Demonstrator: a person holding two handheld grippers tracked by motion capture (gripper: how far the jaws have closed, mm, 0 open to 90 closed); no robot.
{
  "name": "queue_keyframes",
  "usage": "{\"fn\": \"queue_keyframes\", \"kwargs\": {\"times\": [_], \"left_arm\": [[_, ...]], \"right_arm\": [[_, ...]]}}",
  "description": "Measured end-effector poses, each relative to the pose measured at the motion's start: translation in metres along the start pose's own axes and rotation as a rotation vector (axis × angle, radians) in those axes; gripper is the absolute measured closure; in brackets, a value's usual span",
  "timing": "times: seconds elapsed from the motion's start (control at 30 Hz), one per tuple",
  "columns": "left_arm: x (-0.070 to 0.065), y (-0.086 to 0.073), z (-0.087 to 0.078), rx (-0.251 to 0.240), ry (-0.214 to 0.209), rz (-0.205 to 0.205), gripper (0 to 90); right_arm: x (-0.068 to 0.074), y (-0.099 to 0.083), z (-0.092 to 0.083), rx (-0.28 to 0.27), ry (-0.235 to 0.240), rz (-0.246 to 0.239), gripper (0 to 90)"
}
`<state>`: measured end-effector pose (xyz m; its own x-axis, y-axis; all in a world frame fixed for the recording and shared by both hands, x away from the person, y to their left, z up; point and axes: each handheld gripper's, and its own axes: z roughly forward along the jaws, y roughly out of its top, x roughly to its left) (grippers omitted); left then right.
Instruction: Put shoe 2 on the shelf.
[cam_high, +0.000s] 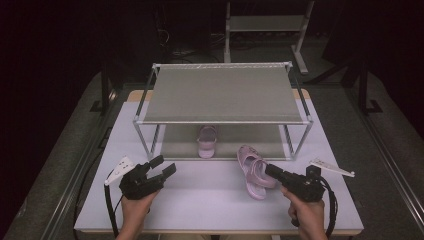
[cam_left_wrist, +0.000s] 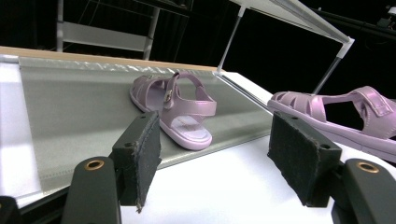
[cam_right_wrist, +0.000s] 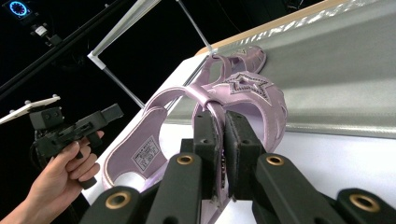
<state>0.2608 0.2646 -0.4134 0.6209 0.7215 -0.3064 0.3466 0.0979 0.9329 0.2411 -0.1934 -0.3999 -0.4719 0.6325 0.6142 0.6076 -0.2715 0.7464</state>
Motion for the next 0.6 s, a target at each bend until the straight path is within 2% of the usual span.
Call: {"fn": "queue_keyframes", "kwargs": {"times": [0.6], "left_arm": [[-0.001,-0.001,0.000,0.012,-0.001,-0.003,31.1]], "right_arm": [[0.003,0.007,0.029,-0.041,-0.019,-0.004,83.3]]}}
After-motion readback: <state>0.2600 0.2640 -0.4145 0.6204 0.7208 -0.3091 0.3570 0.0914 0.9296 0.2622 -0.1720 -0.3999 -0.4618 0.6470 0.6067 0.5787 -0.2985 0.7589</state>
